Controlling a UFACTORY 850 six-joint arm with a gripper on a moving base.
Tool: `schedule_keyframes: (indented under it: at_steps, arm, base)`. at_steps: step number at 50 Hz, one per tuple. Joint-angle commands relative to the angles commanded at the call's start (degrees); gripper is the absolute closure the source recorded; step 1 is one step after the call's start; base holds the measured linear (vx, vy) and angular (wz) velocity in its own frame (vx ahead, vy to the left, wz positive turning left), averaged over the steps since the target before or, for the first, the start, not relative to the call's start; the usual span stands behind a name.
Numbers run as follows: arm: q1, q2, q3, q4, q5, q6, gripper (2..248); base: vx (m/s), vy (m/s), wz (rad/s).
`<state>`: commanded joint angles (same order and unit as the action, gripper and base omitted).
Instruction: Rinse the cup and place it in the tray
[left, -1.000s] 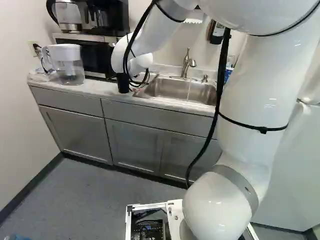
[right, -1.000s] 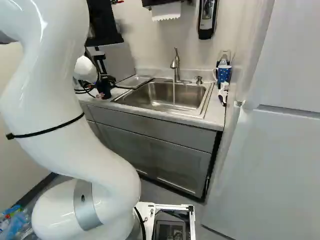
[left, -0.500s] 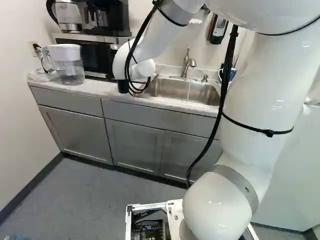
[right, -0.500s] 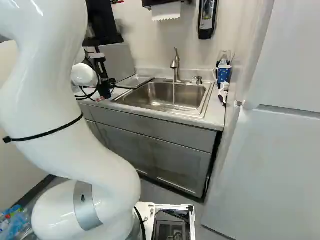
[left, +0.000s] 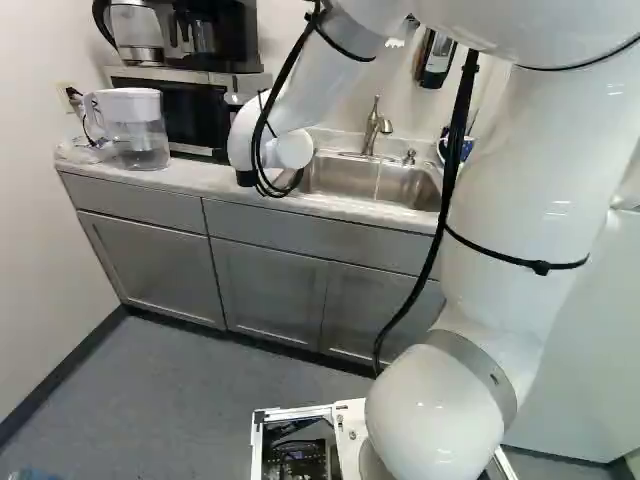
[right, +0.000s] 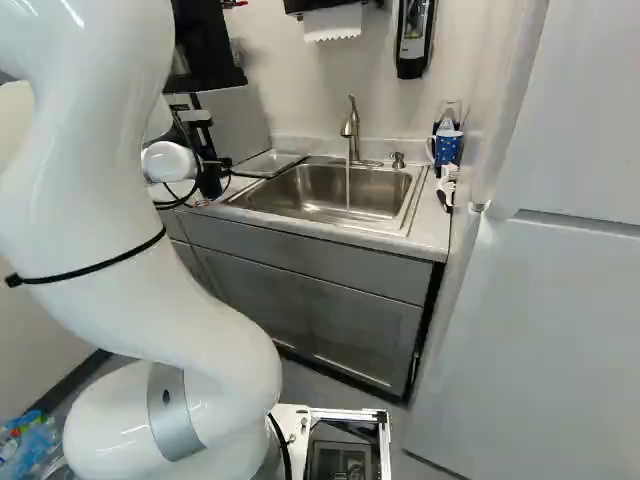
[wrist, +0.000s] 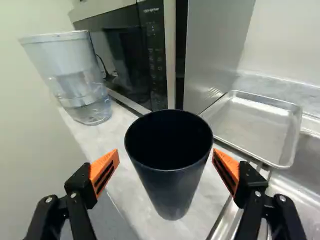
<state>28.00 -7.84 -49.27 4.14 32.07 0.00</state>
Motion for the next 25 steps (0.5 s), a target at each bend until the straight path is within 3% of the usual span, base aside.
schedule_keyframes:
  at_steps: [25]
  arm:
    - [0.0, 0.0, 0.0, 0.0, 0.0, 0.0, 3]
  base:
    - [0.0, 0.0, 0.0]
